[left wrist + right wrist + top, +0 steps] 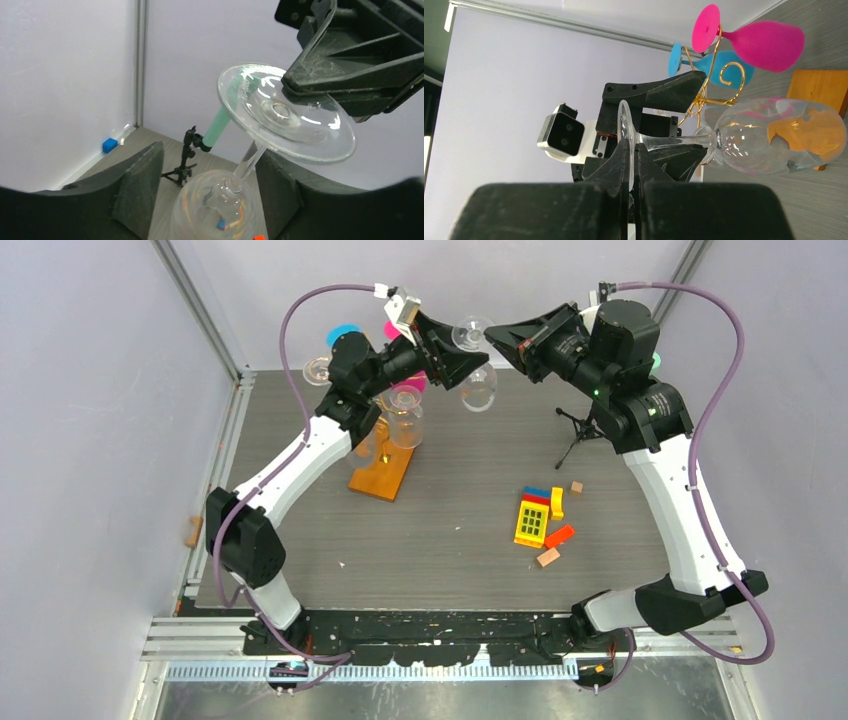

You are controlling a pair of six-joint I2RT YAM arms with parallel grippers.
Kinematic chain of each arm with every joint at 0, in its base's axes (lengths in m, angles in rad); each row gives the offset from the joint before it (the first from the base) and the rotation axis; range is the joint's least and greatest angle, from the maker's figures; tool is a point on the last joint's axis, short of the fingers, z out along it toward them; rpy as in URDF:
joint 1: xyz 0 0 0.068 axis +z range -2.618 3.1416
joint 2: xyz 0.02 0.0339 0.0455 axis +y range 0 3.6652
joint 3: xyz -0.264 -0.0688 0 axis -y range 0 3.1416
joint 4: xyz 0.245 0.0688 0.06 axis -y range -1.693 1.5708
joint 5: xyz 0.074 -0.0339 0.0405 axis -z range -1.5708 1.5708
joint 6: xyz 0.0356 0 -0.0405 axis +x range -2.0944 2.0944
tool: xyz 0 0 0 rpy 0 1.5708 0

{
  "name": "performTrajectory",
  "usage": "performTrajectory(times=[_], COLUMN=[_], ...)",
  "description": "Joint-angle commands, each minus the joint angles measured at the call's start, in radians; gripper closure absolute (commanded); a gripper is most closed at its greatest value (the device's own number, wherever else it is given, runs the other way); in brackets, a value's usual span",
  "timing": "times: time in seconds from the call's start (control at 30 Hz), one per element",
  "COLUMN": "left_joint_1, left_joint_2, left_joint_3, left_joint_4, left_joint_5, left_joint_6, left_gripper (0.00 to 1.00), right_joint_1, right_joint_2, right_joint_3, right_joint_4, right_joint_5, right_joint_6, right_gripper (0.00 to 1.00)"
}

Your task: Take the wine glass off the wine glass rack

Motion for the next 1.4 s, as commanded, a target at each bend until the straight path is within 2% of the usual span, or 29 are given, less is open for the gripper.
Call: performTrajectory(times=[0.0,0.23,0.27,0.3,0.33,0.47,0.53,0.57,0.6,0.67,0.73,0.8,0.9,1.1,1.27,1.37], left_joint_1=[-0.003,-0.003,-0.003,-0.004,-0.003,-0.003,-0.003,-0.003,-0.004,-0.004,-0.004,-0.004,-0.003,-0.003,-0.003,-0.004], left_joint_2=[0.019,0.036,0.039,0.042,0.043,0.028,0.011,-0.001,-0.014,-0.042,-0.067,-0.085,-0.111,-0.165,-0.208,-0.228], left_joint_3=[0.066,0.087,0.093,0.099,0.101,0.094,0.083,0.072,0.058,0.039,0.033,0.025,0.024,0.039,0.038,0.028], left_joint_4=[0.124,0.155,0.157,0.159,0.161,0.167,0.169,0.172,0.18,0.171,0.148,0.14,0.145,0.08,0.034,0.006], left_joint_5=[0.046,0.104,0.112,0.12,0.119,0.078,0.032,-0.002,-0.026,-0.088,-0.163,-0.237,-0.36,-0.677,-0.75,-0.789], left_joint_6=[-0.075,-0.115,-0.12,-0.123,-0.129,-0.124,-0.112,-0.103,-0.089,-0.049,-0.026,-0.022,-0.067,-0.253,-0.395,-0.476], left_gripper=[0.35,0.72,0.81,0.95,1.0,1.0,1.0,1.0,1.0,1.0,1.0,1.0,1.0,1.0,1.0,1.0], right_joint_1=[0.004,0.003,0.003,0.002,0.003,0.002,0.002,0.002,0.0,-0.002,-0.002,-0.002,-0.002,-0.002,-0.002,-0.002], right_joint_2=[-0.016,-0.022,-0.022,-0.022,-0.022,-0.032,-0.05,-0.065,-0.072,-0.103,-0.145,-0.178,-0.201,-0.215,-0.203,-0.178], right_joint_3=[0.044,0.023,0.019,0.01,0.008,-0.02,-0.05,-0.071,-0.095,-0.154,-0.226,-0.27,-0.297,-0.371,-0.431,-0.442], right_joint_4=[0.102,0.12,0.127,0.13,0.132,0.143,0.158,0.16,0.169,0.23,0.301,0.333,0.339,0.399,0.523,0.671], right_joint_5=[-0.065,-0.075,-0.077,-0.08,-0.081,-0.058,-0.019,0.009,0.031,0.051,0.08,0.11,0.128,0.1,0.024,-0.067], right_joint_6=[0.057,0.08,0.083,0.089,0.091,0.08,0.069,0.064,0.05,0.016,-0.005,-0.029,-0.055,-0.041,0.028,0.09], right_gripper=[1.0,1.0,1.0,1.0,1.0,0.98,0.81,0.68,0.6,0.32,0.2,0.14,0.11,0.06,0.06,0.09])
